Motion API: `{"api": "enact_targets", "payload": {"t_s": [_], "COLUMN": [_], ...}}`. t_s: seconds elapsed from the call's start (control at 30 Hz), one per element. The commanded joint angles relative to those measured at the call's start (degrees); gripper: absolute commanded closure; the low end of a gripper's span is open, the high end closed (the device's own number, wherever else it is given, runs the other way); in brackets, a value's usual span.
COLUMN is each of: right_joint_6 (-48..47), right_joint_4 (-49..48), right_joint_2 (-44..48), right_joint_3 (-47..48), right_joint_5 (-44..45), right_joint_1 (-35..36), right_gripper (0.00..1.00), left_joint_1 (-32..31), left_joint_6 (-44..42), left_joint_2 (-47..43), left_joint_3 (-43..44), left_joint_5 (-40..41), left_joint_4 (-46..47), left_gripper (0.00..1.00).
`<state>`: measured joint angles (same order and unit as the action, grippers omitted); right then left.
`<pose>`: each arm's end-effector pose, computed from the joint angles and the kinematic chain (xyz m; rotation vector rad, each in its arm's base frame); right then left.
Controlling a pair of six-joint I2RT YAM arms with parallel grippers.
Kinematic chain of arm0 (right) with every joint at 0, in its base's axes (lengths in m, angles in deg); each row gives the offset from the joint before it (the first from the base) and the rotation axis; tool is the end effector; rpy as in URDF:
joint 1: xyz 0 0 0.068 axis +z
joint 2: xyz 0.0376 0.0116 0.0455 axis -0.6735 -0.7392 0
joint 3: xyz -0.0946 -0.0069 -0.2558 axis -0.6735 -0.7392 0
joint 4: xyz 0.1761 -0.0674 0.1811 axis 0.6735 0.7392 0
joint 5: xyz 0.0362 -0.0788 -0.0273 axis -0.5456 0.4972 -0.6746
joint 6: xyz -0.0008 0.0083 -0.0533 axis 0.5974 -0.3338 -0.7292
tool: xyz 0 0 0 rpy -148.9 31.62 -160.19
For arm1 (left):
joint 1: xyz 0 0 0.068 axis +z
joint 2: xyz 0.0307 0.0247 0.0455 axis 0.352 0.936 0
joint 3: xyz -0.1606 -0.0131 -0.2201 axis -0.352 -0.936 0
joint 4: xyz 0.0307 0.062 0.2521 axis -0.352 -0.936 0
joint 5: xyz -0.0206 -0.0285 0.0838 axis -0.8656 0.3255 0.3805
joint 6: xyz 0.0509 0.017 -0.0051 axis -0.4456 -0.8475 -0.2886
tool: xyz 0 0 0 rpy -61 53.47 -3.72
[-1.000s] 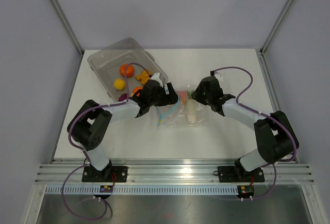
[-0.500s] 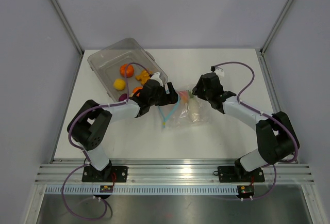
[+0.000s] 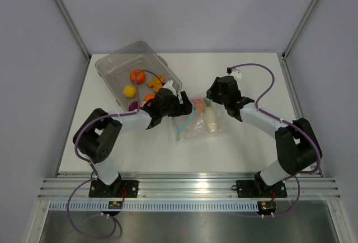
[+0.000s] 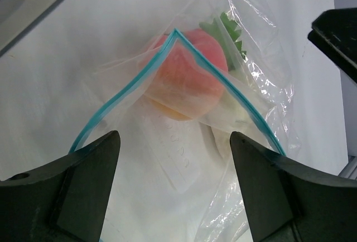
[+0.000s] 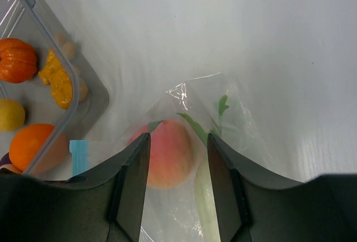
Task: Open the zip-top bag and remove the fake food
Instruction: Pick up the fake fruit from the zipper food storage bag.
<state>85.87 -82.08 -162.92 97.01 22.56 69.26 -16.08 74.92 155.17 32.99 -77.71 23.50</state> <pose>0.3042 0.1451 0.2342 0.3138 2.1054 0.4079 0.2891 -0.2200 0.1779 -0.0246 2.2487 -0.8891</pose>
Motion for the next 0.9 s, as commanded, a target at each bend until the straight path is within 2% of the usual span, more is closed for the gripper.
{"api": "enact_targets", "payload": {"t_s": [0.0, 0.23, 0.53, 0.73, 0.87], "right_joint_6": [-1.31, 0.27, 0.27, 0.53, 0.71], "right_joint_4": [-3.58, -4.28, -4.29, -3.5, -2.79], "right_joint_2": [-3.45, -12.06, -14.45, -14.01, -13.92], "right_joint_3": [3.15, 7.19, 8.25, 8.16, 8.07], "right_joint_5": [-3.14, -11.66, -13.34, -12.99, -12.73], "right_joint_1": [0.33, -1.51, -2.13, -2.22, -2.57], "right_gripper": [0.47, 0.48, 0.49, 0.49, 0.49], "left_joint_1": [0.12, -0.23, -2.59, -3.65, -4.01], "left_joint_6": [0.47, 0.03, -1.37, -2.43, -2.6], "left_joint_2": [-1.99, -1.9, -1.82, -1.9, -4.27], "left_joint_3": [-0.53, -0.97, 0.08, 1.67, 1.67], "left_joint_5": [-1.49, -1.84, -0.62, 4.56, 12.28], "left_joint_4": [4.8, 6.82, 4.81, -0.21, -4.16], "left_gripper": [0.18, 0.18, 0.2, 0.21, 0.21]}}
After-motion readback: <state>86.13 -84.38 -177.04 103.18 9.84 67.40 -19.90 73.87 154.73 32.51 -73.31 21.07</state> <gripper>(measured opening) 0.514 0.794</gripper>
